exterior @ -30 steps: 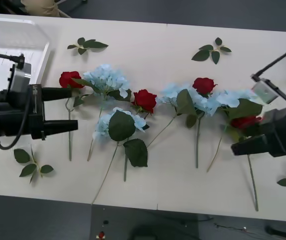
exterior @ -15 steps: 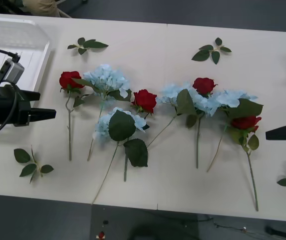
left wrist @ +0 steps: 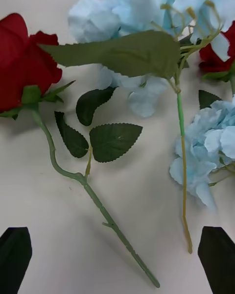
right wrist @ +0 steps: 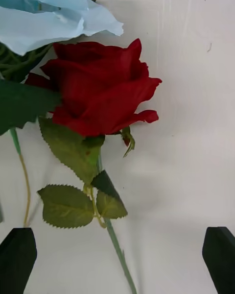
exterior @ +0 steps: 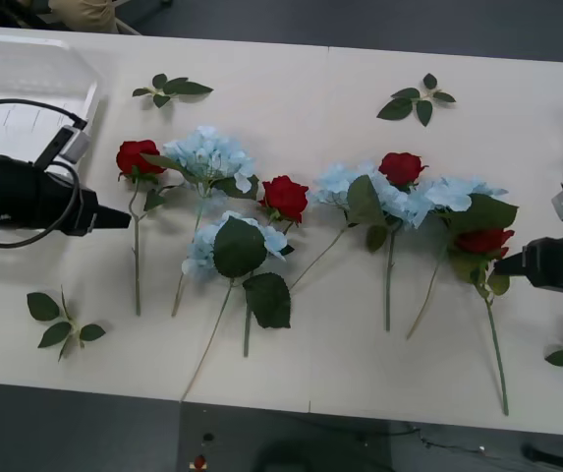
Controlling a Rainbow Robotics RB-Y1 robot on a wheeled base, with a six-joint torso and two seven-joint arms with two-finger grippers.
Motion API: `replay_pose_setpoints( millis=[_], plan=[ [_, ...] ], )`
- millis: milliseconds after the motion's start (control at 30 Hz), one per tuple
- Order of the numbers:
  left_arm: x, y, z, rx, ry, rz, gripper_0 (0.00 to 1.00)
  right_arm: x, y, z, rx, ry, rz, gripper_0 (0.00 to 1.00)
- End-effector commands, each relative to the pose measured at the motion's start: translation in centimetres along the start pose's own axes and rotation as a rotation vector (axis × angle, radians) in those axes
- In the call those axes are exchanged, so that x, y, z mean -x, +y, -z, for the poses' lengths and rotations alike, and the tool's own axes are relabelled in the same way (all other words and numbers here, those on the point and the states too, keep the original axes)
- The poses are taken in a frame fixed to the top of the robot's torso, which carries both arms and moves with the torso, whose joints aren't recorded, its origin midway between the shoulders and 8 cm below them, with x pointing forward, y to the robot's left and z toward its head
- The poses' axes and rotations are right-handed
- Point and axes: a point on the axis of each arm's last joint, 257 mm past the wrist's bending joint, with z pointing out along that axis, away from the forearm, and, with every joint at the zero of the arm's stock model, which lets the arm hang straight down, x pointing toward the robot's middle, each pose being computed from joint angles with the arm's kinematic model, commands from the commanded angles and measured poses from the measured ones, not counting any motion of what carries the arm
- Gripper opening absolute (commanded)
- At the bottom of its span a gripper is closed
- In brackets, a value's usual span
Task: Put the red flowers into the right box and the blue flowers into the left box
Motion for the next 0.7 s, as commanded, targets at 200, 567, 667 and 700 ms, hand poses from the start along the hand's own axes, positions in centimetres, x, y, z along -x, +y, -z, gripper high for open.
replay_pose_setpoints(
  millis=[200,567,667,700],
  plan=[
    [0.5,2.5,-2.3,0.093,0.079,0.051,1.00,0.3,-0.7,-2.6,-0.025,-0.015,-0.018,1.00],
    [0.0,2.6,-5.7,0.108,0.121,0.052,1.00,0.6,0.2,-6.1,-0.037,-0.036,0.032,1.00],
    [-0.6,2.6,-6.6,0.129,0.143,0.022,1.00,0.6,0.1,-6.6,-0.044,-0.044,0.044,0.80],
    [-0.7,2.6,-6.8,0.135,0.149,0.013,1.00,0.6,0.1,-6.7,-0.047,-0.047,0.048,0.62]
  ],
)
